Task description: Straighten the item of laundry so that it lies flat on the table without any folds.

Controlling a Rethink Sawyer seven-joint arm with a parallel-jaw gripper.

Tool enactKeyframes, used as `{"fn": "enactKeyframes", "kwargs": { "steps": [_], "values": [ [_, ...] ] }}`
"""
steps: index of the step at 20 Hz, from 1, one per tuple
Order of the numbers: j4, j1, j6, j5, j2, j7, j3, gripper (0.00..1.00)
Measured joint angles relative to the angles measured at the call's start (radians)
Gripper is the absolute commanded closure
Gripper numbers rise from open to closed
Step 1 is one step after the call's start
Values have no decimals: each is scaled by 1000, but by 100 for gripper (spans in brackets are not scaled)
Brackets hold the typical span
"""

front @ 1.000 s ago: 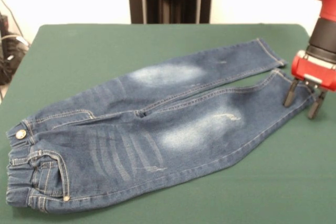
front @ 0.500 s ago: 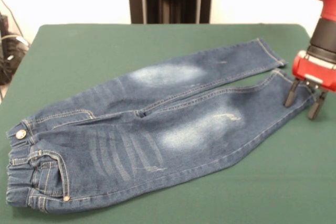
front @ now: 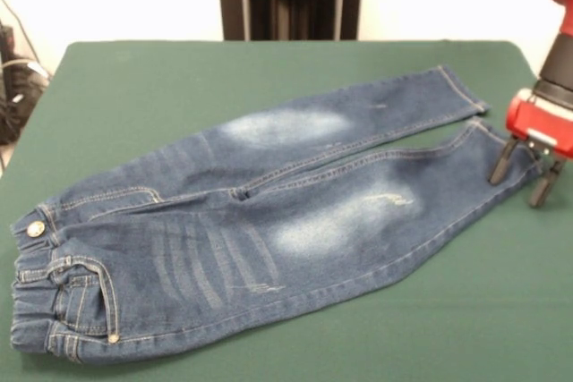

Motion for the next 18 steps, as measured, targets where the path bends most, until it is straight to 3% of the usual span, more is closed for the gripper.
{"fn": "enactKeyframes", "kwargs": {
  "steps": [9, 18],
  "values": [
    [-151, 17, 65, 102, 96, 122, -94, 0],
    [-233, 9, 103, 120, 131, 203, -129, 0]
  ]
}}
